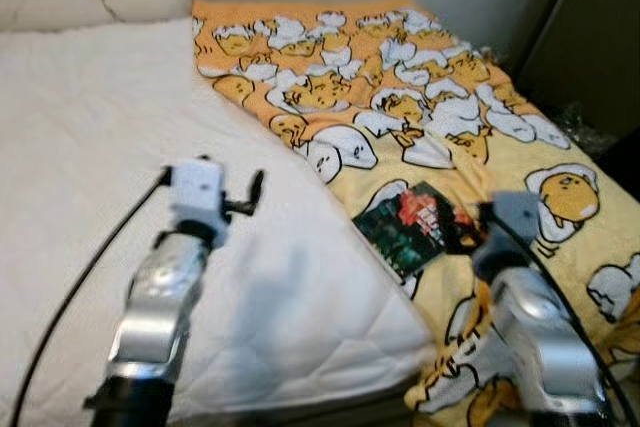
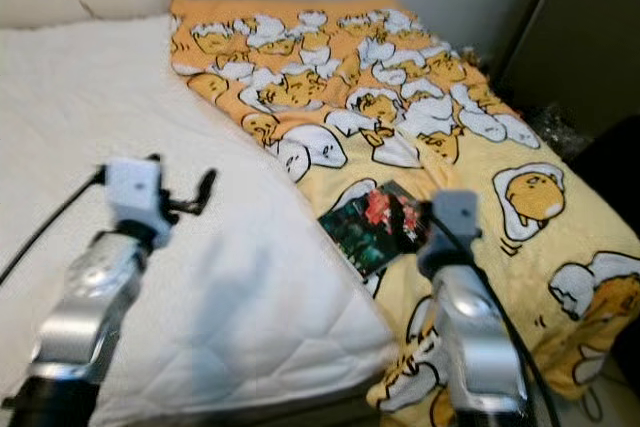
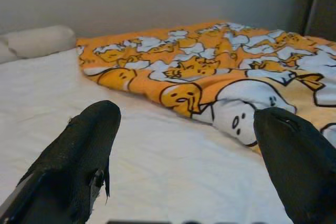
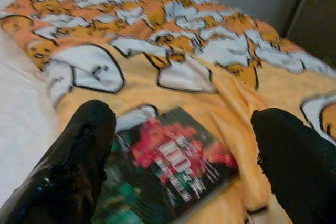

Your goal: Clean up the room

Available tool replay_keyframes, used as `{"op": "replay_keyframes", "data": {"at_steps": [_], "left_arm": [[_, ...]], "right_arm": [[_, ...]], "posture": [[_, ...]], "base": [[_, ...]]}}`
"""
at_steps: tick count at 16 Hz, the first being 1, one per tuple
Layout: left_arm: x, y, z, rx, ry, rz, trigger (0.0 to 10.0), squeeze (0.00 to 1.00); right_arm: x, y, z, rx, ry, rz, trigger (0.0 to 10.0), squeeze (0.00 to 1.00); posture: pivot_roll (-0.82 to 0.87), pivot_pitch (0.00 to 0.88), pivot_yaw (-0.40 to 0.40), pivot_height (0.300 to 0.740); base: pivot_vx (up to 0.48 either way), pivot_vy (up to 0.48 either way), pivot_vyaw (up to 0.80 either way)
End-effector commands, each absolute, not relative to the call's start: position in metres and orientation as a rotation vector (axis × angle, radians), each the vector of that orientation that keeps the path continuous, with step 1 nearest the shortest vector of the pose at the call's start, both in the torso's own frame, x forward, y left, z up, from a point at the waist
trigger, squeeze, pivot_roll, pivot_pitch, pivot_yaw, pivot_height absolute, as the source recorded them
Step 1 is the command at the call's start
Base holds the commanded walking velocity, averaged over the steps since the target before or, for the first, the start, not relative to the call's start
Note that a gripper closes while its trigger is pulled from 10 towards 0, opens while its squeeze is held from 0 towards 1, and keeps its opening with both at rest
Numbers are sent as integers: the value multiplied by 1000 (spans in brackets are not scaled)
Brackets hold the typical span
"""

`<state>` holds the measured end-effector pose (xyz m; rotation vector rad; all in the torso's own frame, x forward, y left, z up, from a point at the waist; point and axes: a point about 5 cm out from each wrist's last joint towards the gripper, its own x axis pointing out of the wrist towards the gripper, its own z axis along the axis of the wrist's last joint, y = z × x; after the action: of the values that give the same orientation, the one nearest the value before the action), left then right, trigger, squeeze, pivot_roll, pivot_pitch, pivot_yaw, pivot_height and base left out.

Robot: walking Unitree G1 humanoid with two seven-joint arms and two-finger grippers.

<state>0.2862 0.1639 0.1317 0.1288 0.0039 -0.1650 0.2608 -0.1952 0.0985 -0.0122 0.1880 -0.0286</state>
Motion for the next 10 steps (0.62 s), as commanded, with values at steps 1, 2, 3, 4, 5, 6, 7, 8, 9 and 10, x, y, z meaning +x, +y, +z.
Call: {"op": "replay_keyframes", "data": {"at_steps": [1, 2, 3, 4, 5, 6, 7, 8, 9, 10], "left_arm": [[282, 160, 128, 119, 20, -207, 10000, 882], [280, 159, 124, 131, 39, -254, 10000, 878], [281, 159, 122, 141, 51, -296, 10000, 851], [282, 159, 121, 145, 59, -328, 10000, 792], [281, 157, 121, 149, 68, -373, 10000, 784], [280, 154, 121, 154, 72, -418, 10000, 765], [280, 153, 122, 159, 73, -438, 10000, 753], [278, 148, 123, 175, 77, -519, 10000, 647], [277, 144, 126, 190, 82, -586, 10000, 616], [275, 142, 127, 202, 83, -621, 10000, 604]], "right_arm": [[255, -205, 91, 13, 231, -60, 10000, 976], [256, -204, 86, 37, 257, -50, 10000, 1000], [261, -201, 80, 64, 278, -27, 10000, 1000], [266, -196, 72, 92, 311, 6, 10000, 1000], [271, -193, 61, 134, 363, 42, 10000, 1000], [276, -191, 51, 190, 407, 50, 10000, 1000], [278, -191, 47, 216, 427, 45, 10000, 1000], [287, -188, 37, 337, 477, 47, 10000, 1000], [295, -184, 32, 432, 502, 68, 10000, 898], [299, -182, 33, 485, 499, 89, 10000, 0]], "posture": [[4, 0, -40, 740], [4, 0, -35, 740], [8, 0, -27, 740], [7, 0, -18, 740], [12, 3, -15, 740], [14, 8, -11, 740], [16, 10, -9, 740], [34, 24, 1, 740], [45, 32, 2, 740], [63, 42, 4, 740]], "base": [[0, 0, 0], [0, 0, 0], [0, 0, 0], [0, 0, 0], [0, 0, 0], [0, 0, 0], [0, 0, 0], [0, 0, 0], [0, 0, 0], [0, 0, 0]]}}
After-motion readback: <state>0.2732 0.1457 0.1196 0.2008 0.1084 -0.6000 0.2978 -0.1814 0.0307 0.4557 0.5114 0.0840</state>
